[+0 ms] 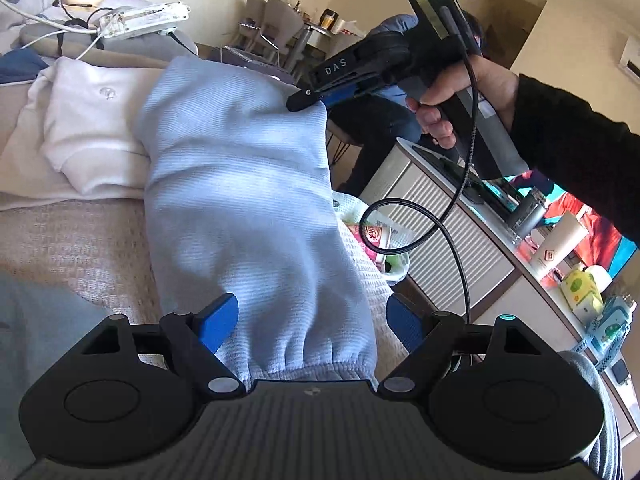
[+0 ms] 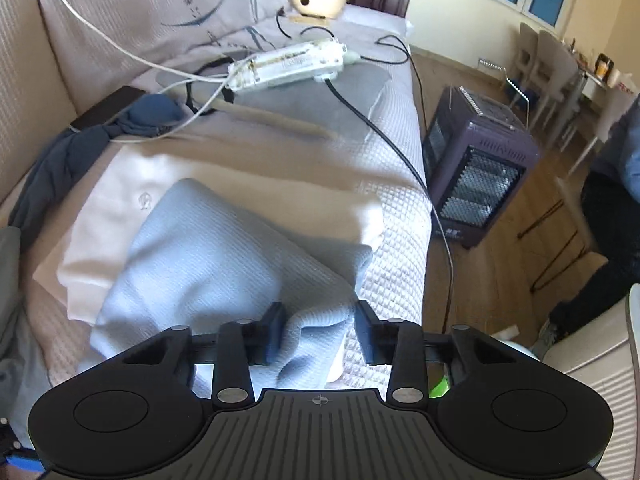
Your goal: Fold clothes
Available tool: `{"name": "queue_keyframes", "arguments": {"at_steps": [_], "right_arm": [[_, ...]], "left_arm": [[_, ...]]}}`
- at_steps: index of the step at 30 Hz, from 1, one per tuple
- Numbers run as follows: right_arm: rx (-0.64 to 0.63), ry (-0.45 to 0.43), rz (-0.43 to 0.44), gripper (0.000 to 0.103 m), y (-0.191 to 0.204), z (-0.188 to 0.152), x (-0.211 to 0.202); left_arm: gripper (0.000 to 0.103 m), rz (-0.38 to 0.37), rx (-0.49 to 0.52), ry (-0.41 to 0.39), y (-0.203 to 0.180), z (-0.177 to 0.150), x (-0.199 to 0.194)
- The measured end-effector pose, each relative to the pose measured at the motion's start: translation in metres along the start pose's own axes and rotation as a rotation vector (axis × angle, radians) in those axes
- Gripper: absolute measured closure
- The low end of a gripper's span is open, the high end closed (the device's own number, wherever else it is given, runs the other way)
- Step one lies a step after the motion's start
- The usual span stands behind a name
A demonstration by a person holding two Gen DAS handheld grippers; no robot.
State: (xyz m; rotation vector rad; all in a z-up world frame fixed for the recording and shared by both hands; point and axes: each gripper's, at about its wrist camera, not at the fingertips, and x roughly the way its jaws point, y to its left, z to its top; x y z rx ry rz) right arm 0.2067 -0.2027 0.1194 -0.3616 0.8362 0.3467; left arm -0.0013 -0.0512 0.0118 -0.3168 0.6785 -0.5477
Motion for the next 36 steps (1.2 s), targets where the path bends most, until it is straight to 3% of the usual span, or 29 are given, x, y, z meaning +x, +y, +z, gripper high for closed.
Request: {"name": "queue_keyframes", "arguments": {"at_steps": [3, 7, 11, 19, 21, 23, 30, 36], "right_arm": [[-0.038, -0.044, -0.028, 0.090, 0.009, 0.003, -0.008], [-0.042, -0.097, -0.032, 0.091, 0.010, 0.009, -0.016], [-0.044, -0.067, -0.070, 0.090, 0.010, 0.004, 0.004], [-0.037, -0.043, -0.101, 0.078, 0.009, 0.001, 0.014], [-0.052, -0.049, -0.116, 0.053, 0.009, 0.002, 0.009], [-0.058, -0.069, -0.112, 0.045, 0.008, 0.003, 0.002], [-0.094, -0.086, -0.087, 0.038, 0.010, 0.003, -0.017], [-0.105, -0.087, -0.079, 0.037, 0.016, 0.003, -0.022]], "left_arm": [[0.024, 0.000, 0.003, -0.002, 0.000, 0.000, 0.000], [0.024, -0.001, 0.004, -0.001, 0.000, 0.000, -0.001], [0.024, 0.001, 0.015, 0.001, 0.000, -0.001, 0.000], [0.024, 0.004, 0.014, 0.006, 0.001, -0.001, 0.001], [0.024, 0.007, 0.015, 0.009, 0.001, -0.001, 0.001], [0.024, 0.009, 0.015, 0.010, 0.001, -0.001, 0.002], [0.024, 0.012, 0.020, 0.011, 0.000, -0.001, 0.002], [0.024, 0.014, 0.026, 0.011, 0.000, -0.001, 0.002]]}}
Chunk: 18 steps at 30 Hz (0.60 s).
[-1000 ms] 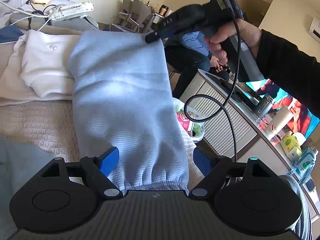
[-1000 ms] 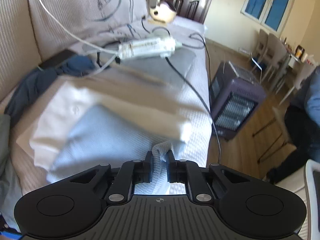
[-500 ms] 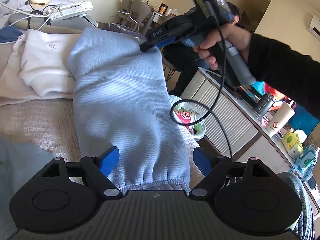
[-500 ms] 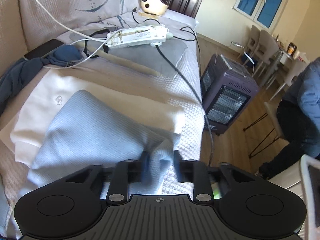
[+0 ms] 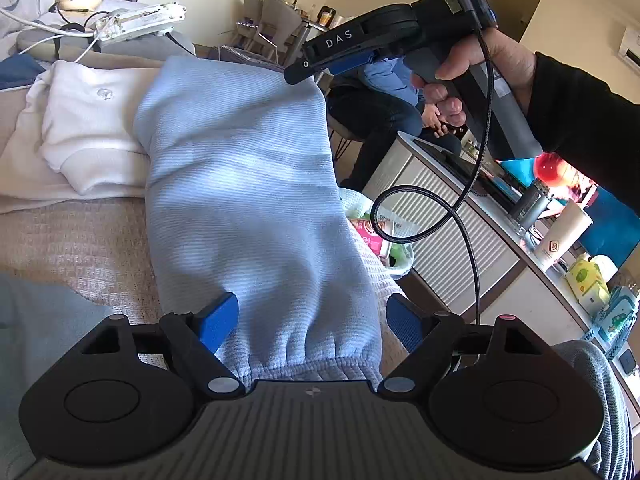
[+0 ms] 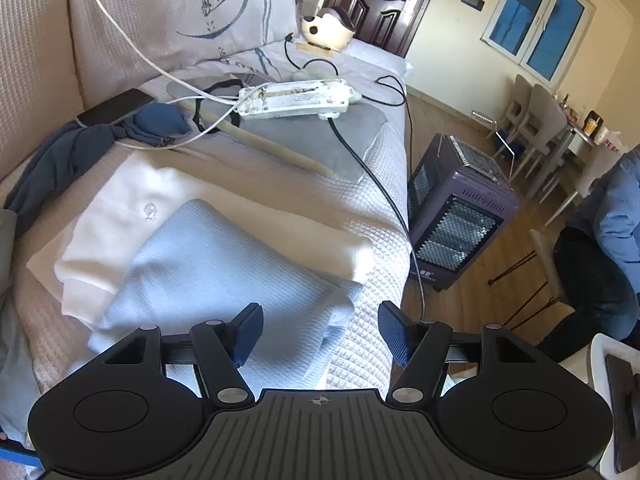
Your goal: Fold clothes
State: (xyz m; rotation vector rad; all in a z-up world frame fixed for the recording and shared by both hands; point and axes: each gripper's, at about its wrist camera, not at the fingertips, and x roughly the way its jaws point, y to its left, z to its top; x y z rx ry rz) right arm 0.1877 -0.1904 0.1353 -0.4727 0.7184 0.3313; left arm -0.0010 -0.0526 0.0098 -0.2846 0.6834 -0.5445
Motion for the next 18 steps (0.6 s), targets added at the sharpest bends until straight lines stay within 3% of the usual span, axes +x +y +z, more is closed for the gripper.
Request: {"name": "queue_keyframes", "arguments": {"at_steps": [18], "right_arm": [[-0.014, 0.002, -0.023, 0.037, 0.0040, 0.0020, -0.0055]], "left_arm": [[0.024, 0.004, 0.011, 0.001, -0.0010, -0.0008, -0.0001]]}}
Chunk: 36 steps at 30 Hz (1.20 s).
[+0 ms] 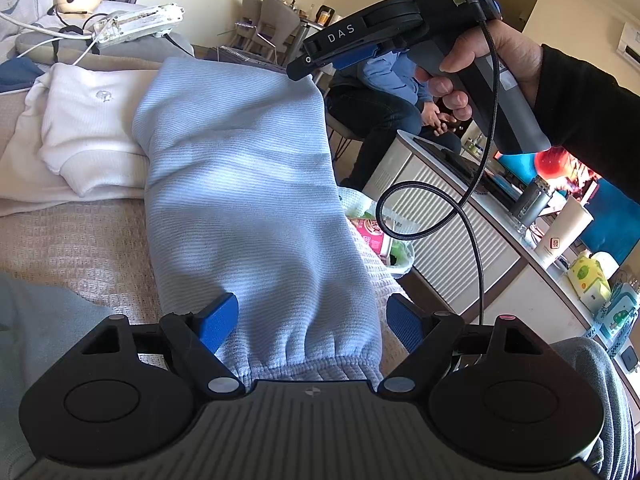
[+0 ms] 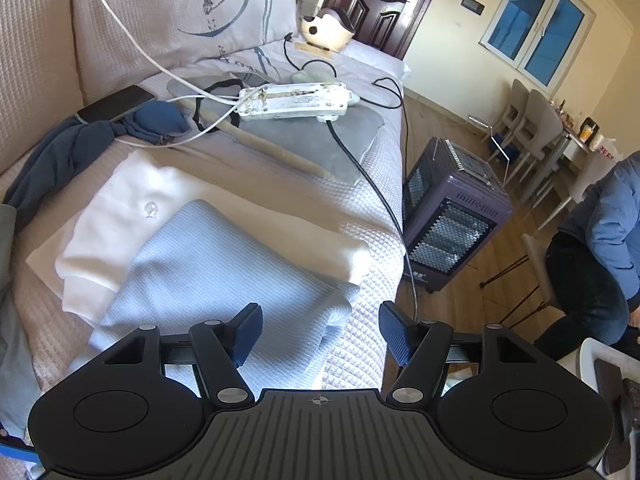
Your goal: Fold clothes
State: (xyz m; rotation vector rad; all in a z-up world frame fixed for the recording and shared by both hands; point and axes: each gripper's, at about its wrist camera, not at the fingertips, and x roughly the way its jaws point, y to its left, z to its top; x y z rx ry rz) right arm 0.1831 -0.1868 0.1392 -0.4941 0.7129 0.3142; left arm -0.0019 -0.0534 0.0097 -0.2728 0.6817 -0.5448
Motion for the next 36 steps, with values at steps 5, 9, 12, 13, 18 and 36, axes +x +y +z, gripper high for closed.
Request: {"name": "queue_keyframes", "arguments": {"at_steps": [5, 9, 12, 13, 18, 36], "right_arm": [[-0.007, 0.002, -0.006, 0.036, 0.0005, -0.0009, -0.0001], [-0.009, 0.006, -0.010, 0.036, 0.0005, -0.0007, 0.0010], [-0.010, 0.008, -0.014, 0.036, 0.0001, -0.0016, 0.0015], [-0.010, 0.008, -0.014, 0.036, 0.0000, -0.0020, 0.0014], [-0.015, 0.011, -0.020, 0.035, -0.0008, -0.0032, 0.0017], [-0.026, 0.015, -0.004, 0.030, 0.0002, -0.0034, 0.0015]], "left_arm": [[0.024, 0.001, 0.001, 0.001, -0.0001, 0.0000, 0.0002], [0.024, 0.001, 0.002, 0.001, -0.0002, -0.0002, 0.0003], [0.024, 0.001, 0.002, 0.001, 0.0000, -0.0004, 0.0003], [0.024, 0.001, 0.002, 0.001, 0.0001, -0.0003, 0.0002], [0.024, 0.003, 0.005, 0.002, 0.0002, -0.0001, 0.0000], [0.024, 0.005, 0.009, 0.003, 0.0001, 0.0001, 0.0009]]}}
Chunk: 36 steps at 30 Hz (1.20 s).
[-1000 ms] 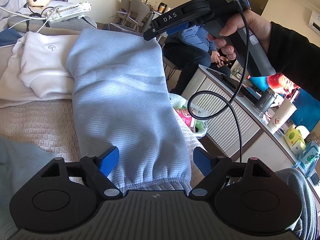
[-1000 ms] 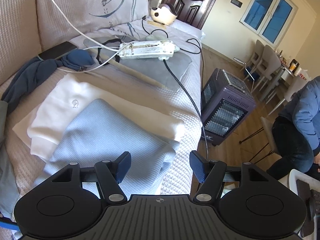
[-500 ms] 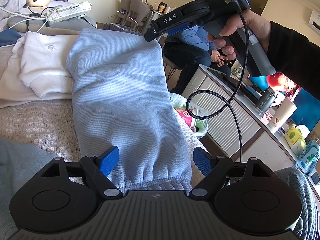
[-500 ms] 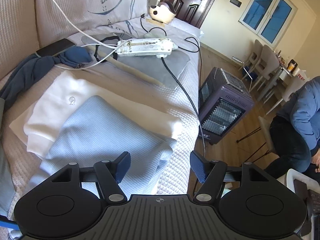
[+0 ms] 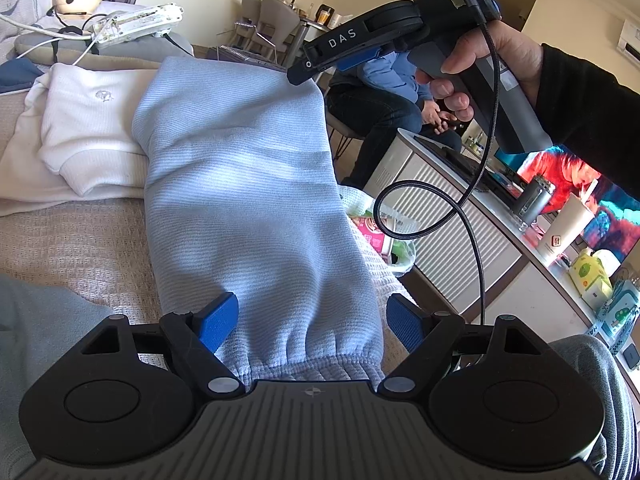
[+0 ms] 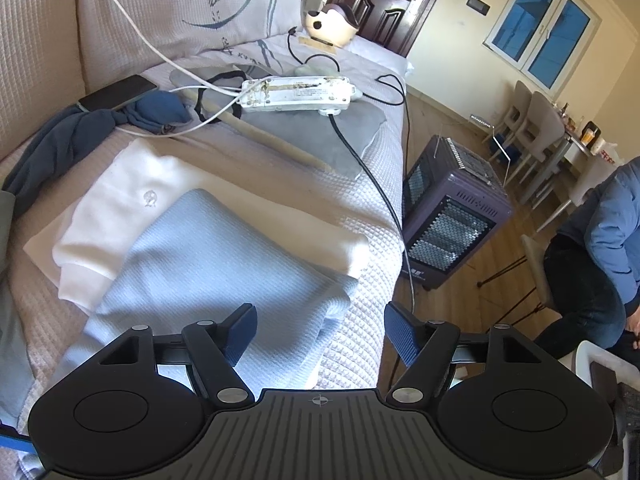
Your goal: Fold clothes
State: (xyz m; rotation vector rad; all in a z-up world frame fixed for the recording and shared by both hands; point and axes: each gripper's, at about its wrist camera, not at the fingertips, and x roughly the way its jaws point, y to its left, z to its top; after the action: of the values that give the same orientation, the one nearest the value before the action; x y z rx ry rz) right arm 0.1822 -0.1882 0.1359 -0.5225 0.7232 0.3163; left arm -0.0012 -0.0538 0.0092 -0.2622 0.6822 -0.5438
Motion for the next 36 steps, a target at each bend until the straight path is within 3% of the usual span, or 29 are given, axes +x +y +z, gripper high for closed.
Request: {"name": "queue_keyframes", "arguments": {"at_steps": [28, 36], "right_arm": [[-0.009, -0.013, 0.018, 0.030, -0.003, -0.002, -0.002], [-0.077, -0.082, 0.199, 0.030, -0.018, -0.002, -0.014]], "left_arm": [[0.024, 0.000, -0.012, -0.009, 0.000, 0.001, -0.002], [0.024, -0.002, -0.034, -0.051, 0.003, 0.008, -0.012]]}}
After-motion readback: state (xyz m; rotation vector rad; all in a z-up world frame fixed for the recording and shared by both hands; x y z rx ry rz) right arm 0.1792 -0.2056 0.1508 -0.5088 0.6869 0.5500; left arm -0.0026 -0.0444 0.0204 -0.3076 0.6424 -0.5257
